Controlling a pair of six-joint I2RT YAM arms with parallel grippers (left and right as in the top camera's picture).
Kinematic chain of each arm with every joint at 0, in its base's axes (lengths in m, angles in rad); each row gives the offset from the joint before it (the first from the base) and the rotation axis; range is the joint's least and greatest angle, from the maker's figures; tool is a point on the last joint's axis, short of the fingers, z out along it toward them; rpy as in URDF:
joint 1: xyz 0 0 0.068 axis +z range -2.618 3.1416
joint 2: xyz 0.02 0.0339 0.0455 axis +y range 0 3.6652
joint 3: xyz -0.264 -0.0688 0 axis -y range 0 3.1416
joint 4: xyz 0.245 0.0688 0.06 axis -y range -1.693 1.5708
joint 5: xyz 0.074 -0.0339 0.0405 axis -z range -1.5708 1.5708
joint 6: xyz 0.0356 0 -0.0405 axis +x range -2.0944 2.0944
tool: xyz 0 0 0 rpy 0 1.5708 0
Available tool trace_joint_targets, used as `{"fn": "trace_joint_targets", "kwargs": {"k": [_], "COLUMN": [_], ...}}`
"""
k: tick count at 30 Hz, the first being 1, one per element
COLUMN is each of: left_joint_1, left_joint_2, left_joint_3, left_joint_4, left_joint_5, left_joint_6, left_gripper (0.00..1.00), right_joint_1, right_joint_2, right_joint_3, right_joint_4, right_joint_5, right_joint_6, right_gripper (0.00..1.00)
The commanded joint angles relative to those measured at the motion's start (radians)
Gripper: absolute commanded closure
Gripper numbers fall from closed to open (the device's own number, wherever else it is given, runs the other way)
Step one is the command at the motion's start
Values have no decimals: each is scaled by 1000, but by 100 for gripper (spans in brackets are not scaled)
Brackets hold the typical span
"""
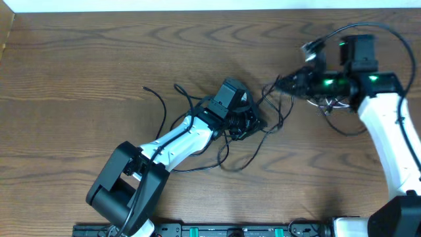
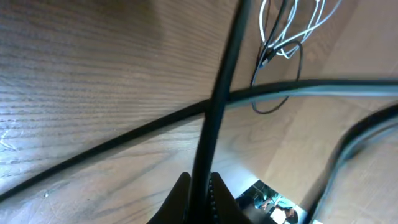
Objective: Untangle cables
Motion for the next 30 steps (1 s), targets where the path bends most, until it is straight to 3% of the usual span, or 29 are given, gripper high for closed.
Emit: {"fn": "trace_joint_targets", "kwargs": {"k": [1, 7, 14, 18, 22, 25, 30], "left_joint_1": [1, 1, 1, 7, 68, 111, 195], "left_joint_2": [8, 8, 8, 6, 5, 1, -23], "left_joint_3": [5, 5, 5, 8, 36, 41, 46], "left_joint_4": [-16, -45, -44, 13, -50, -113, -223], "left_joint_5": [34, 36, 43, 123, 204, 227, 227], "left_joint_6": [73, 118, 140, 187, 294, 356, 465], "left_gripper": [92, 93, 92, 93, 92, 93, 92], "right_joint_1": [-116, -273, -332, -332, -375, -441, -614], "right_joint_2": [-12, -12, -12, -12, -12, -12, -12], "right_joint_3": [12, 12, 11, 11, 11, 11, 11], "right_joint_4": [100, 216, 156, 23, -133, -179, -232], "right_joint_5": [-311, -428, -400, -166, 305, 410, 424], "right_joint_6": [100, 233, 166, 108, 109, 110, 167], "right_gripper": [99, 99, 99, 99, 99, 99, 99]}}
